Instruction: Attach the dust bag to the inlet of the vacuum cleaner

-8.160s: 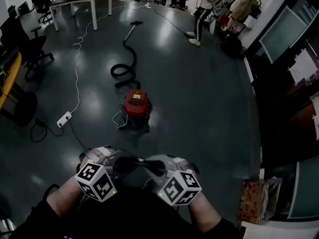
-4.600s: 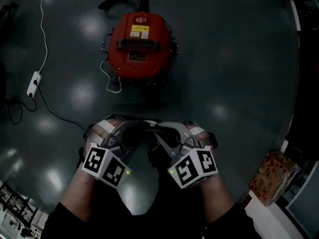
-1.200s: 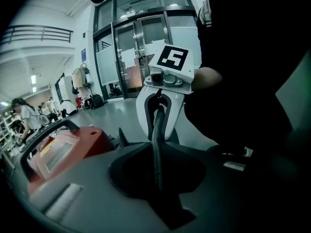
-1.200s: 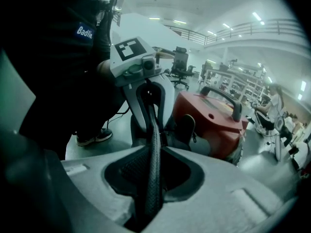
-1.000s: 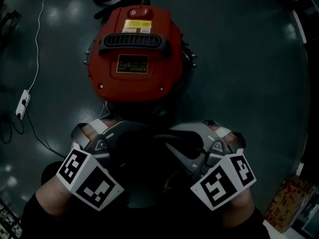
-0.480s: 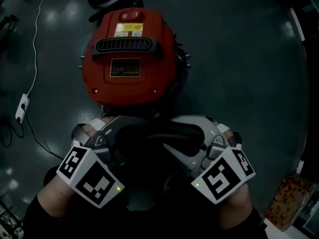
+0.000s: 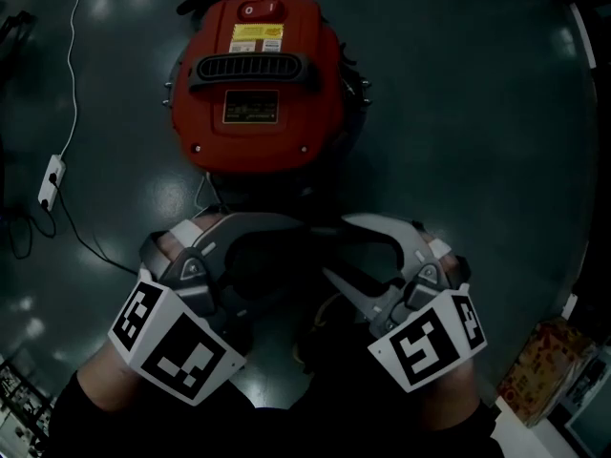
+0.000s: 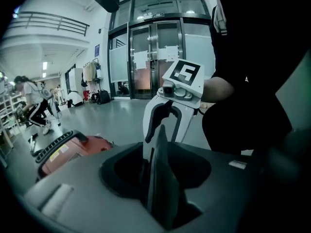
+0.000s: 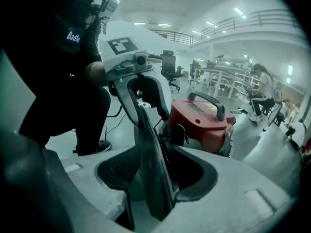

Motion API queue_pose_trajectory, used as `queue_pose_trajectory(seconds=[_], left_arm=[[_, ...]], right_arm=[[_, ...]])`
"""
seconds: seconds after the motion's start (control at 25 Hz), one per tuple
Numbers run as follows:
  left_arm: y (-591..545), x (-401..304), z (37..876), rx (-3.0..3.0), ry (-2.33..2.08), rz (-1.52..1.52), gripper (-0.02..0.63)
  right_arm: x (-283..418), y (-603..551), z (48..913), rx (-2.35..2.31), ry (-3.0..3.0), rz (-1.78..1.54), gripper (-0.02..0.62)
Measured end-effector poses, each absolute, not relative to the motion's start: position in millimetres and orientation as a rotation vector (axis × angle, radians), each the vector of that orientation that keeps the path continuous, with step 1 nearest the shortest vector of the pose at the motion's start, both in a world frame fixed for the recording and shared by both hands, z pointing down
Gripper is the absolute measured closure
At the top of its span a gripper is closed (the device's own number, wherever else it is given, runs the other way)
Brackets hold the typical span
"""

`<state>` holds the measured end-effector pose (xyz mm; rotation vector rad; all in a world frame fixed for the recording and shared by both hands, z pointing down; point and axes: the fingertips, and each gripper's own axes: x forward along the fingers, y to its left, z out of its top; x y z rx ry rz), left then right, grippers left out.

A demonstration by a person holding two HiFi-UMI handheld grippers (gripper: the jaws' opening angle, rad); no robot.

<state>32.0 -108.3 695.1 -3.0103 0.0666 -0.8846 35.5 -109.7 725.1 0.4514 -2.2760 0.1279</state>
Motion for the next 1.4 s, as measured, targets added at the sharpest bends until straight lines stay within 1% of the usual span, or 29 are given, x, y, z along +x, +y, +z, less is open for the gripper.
queue_pose_trajectory(seconds=[0.24,0.32,0.56,0.72,0.92,1.12,1.4], left_arm=[[-88.0,14.7,625.1,-3.059,0.195,-0.92,0.465],[-72.3,9.3,597.9,-3.085,0.199,-0.922,0.502],[-39.1,-3.8,503.8,-3.142,0.234,-0.973,0.509],[-19.7,-4.2,434.3,-3.133,0.294,-1.004,0.512],[10.9,1.5,334.7,-3.094,0.38,-1.016,0.518],[34.8,-7.9,278.2,-3.045,0.527,-0.967,0.522],[92.0,-28.6,214.5,-3.036,0.503,-0.772,0.541]], right_arm=[[32.9,-83.0,649.1,0.511,-2.294,0.142,0.393],[31.8,-67.0,618.9,0.518,-2.307,0.201,0.393],[29.6,-15.7,526.6,0.499,-2.33,0.296,0.393],[28.6,18.5,469.3,0.465,-2.343,0.309,0.393],[20.6,56.7,375.3,0.379,-2.402,0.276,0.393],[12.3,74.7,306.3,0.403,-2.515,0.255,0.393],[-18.4,114.6,227.2,0.546,-2.589,0.219,0.401]])
